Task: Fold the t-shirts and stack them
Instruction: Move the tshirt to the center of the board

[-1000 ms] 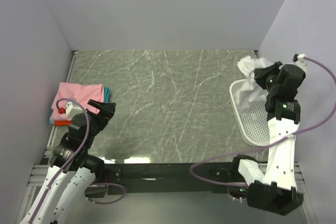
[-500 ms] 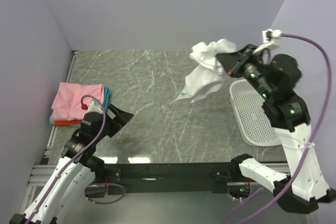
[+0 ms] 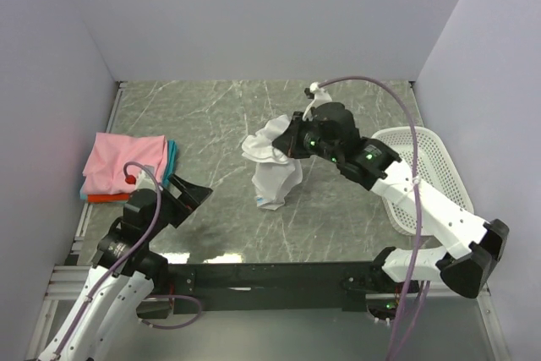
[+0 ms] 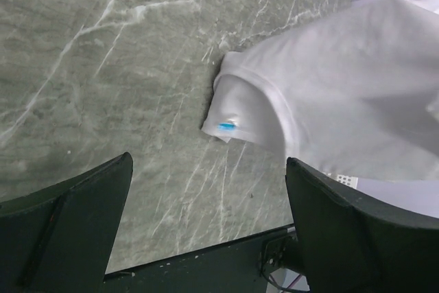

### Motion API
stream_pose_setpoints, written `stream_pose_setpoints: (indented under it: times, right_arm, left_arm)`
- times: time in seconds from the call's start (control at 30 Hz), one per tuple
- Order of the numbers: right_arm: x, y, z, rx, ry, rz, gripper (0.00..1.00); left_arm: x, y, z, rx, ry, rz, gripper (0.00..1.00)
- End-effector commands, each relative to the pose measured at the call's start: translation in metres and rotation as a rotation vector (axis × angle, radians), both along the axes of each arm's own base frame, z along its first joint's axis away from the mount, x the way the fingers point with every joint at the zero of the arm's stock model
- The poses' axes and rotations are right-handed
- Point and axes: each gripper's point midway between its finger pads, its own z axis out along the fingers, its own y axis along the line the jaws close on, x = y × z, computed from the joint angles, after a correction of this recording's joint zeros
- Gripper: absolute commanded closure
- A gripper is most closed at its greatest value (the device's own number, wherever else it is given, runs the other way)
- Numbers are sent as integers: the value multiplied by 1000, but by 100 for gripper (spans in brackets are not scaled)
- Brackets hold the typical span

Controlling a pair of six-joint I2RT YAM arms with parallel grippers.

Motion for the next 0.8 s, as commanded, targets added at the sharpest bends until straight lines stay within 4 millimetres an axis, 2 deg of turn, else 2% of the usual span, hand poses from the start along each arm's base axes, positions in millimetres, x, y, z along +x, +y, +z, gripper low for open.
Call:
stream_pose_setpoints:
  times: [0.0, 0.13, 0.27, 0.3, 0.33, 0.37, 0.4, 0.43, 0.47, 0.5, 0.53, 0.57, 0.63, 0.67, 0.77]
  right_arm:
    - [19, 18, 9, 98, -50, -55, 100]
    - [36, 34, -32, 33, 27, -69, 100]
    - [53, 22, -73, -62, 88, -165, 99]
    - [55, 17, -91, -82, 120, -184, 98]
    - [56, 12, -99, -86, 138, -193, 98]
    - [62, 1, -108, -86, 162, -220, 97]
    - [59, -10, -130, -100, 203, -240, 95]
    - [58, -17, -137, -97, 223, -249, 94]
    - [63, -34, -147, -100, 245, -287, 89]
    - [57, -47, -168, -126, 279, -302, 86]
    - [55, -55, -170, -120, 283, -309, 81]
    - [58, -71, -176, -123, 293, -347, 67]
    - [49, -90, -185, -150, 293, -378, 58]
    - [50, -101, -184, -170, 277, -412, 52]
    - [42, -122, -165, -227, 204, -439, 40]
  left_arm:
    - [-2, 1, -5, -9, 25, 9, 1]
    - [-3, -4, -15, -11, 62, -10, 1]
    - [-3, -6, -26, -5, 103, -21, 1]
    - [-1, -7, -26, -7, 100, -22, 1]
    - [-2, -9, -28, -7, 105, -29, 1]
    - [-1, -9, -29, -5, 107, -33, 1]
    - [0, -10, -29, -8, 107, -37, 1]
    - [2, -11, -28, -7, 101, -41, 1]
    - [2, -13, -29, -8, 103, -47, 1]
    - [3, -13, -31, -5, 104, -50, 1]
    - [5, -15, -30, -10, 94, -53, 0]
    - [6, -16, -33, -11, 102, -59, 0]
    - [8, -21, -35, -22, 98, -81, 1]
    - [12, -25, -34, -30, 85, -95, 0]
    - [15, -34, -36, -47, 85, -141, 1]
